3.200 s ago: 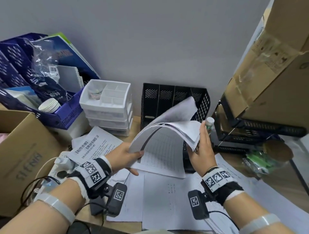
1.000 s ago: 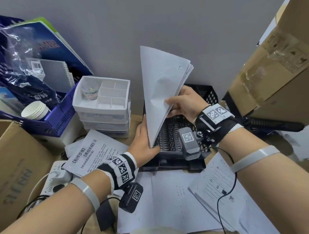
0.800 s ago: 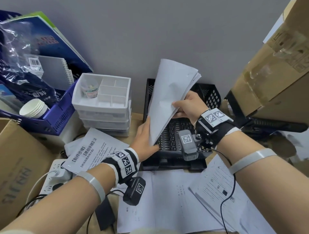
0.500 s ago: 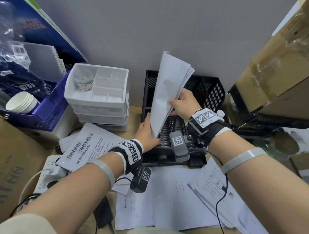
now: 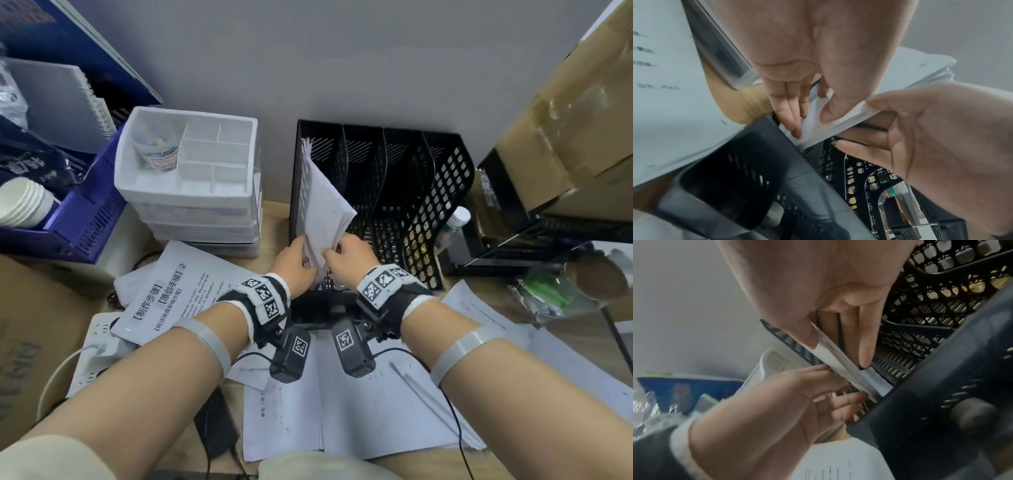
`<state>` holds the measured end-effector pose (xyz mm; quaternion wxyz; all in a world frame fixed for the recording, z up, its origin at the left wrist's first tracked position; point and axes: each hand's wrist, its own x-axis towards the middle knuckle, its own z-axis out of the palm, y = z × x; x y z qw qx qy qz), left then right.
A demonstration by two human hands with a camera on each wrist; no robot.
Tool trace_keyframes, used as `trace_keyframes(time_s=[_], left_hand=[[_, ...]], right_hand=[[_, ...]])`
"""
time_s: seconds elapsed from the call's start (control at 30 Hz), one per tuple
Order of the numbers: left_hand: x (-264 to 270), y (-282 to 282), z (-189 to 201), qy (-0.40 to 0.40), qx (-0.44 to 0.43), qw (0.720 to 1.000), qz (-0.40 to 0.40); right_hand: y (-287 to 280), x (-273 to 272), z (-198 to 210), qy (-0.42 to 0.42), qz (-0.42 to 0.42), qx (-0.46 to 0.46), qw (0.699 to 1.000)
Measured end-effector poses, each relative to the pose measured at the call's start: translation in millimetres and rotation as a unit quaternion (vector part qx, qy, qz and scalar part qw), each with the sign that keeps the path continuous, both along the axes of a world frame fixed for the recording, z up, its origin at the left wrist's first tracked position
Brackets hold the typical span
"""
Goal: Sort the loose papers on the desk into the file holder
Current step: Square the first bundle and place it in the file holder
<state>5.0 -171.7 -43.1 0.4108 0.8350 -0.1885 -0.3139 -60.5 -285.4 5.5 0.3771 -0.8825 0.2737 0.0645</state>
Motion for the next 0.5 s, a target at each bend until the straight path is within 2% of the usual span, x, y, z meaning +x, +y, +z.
trace_keyframes(time_s=[0.13,0.2,0.23,0.3,0.33,0.4,0.5], left_hand=[[6,27,-8,0.065,-0.058,0.994,0.059],[14,50,-10,0.056,-0.058,0.993,0.081],[18,65,-11,0.044,-0.051,0.993,0.096],[28,99,-18,-0.028,0.022,0.993,0.116],[31,117,-22,-0.089,0.101,0.984,0.116],[34,152,-28,-0.160,0.249,0.946,0.130],[33,195,-34,-0.113,0.331,0.919,0.183]], right_hand=[[12,-12,-11,0.033,0.033,-0.002,0.999],[17,-19,-20,0.055,0.018,-0.008,0.998],[21,-23,-23,0.062,0.006,0.040,0.997],[33,-32,-33,0.086,-0.007,0.173,0.981],[40,-38,-38,0.106,0.004,0.217,0.970],[53,-48,-54,0.151,0.028,0.243,0.958],[75,-60,-84,0.212,-0.006,0.240,0.947]])
